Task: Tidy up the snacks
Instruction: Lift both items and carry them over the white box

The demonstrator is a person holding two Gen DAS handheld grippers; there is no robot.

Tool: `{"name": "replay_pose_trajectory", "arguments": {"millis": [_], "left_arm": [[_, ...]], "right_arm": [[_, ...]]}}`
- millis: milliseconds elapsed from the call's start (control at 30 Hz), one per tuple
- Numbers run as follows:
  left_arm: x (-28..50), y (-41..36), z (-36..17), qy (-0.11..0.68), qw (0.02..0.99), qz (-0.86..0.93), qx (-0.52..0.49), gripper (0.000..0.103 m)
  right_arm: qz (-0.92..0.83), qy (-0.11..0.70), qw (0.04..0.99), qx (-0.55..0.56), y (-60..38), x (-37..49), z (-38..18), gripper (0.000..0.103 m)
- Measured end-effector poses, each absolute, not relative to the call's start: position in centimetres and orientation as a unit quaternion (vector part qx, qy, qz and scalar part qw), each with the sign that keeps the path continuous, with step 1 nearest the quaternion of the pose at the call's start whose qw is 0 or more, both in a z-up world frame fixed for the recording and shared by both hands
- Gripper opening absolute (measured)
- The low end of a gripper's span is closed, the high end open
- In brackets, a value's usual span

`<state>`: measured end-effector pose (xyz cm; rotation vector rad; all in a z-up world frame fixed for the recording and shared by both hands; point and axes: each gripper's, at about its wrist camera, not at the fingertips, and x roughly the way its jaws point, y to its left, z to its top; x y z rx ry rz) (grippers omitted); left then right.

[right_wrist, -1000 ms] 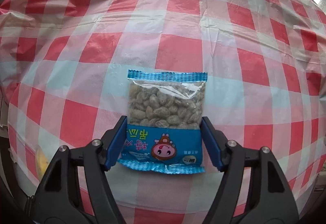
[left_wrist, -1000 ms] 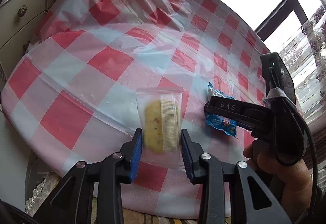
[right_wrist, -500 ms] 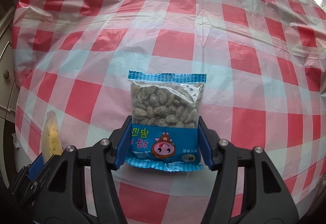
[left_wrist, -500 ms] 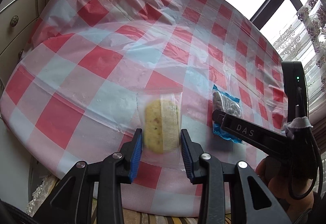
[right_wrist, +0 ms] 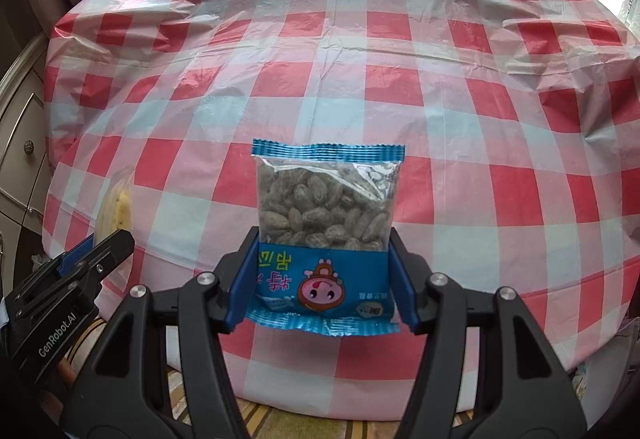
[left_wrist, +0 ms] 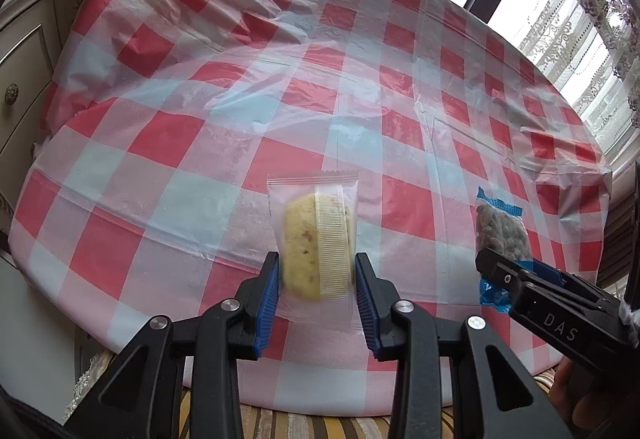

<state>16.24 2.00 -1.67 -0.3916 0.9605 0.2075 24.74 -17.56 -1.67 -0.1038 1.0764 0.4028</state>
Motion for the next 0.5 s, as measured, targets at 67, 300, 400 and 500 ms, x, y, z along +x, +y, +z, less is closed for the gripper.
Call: {"name": "replay_pose_trajectory", "arguments": {"millis": [67,300,400,500], "left_arm": [[16.3,1.3,-1.3,0.458,0.866,0.094,-0.178,0.037],[16.3,-0.5,-0.5,0.456,0.872,0.081,-0.159,0.037],[16.4,-1.2,-0.3,0.457,0.873,0.074,-0.154,0.037],[16.5,-2.2,0.1,0.457,0.875,0.068,-0.144,0.037]], "right_arm": [[0.185,0.504,0.843,-0.045,-18.6,24.4,-1.3,0.062],[0.172,0.494,0.852,-0.031,-21.7,23.3,-0.7,0.062],[0.168,0.489,0.855,-0.026,-22.9,22.8,-0.4,0.062],[0.163,0.485,0.859,-0.021,-24.2,22.5,-0.2,0.062]]}}
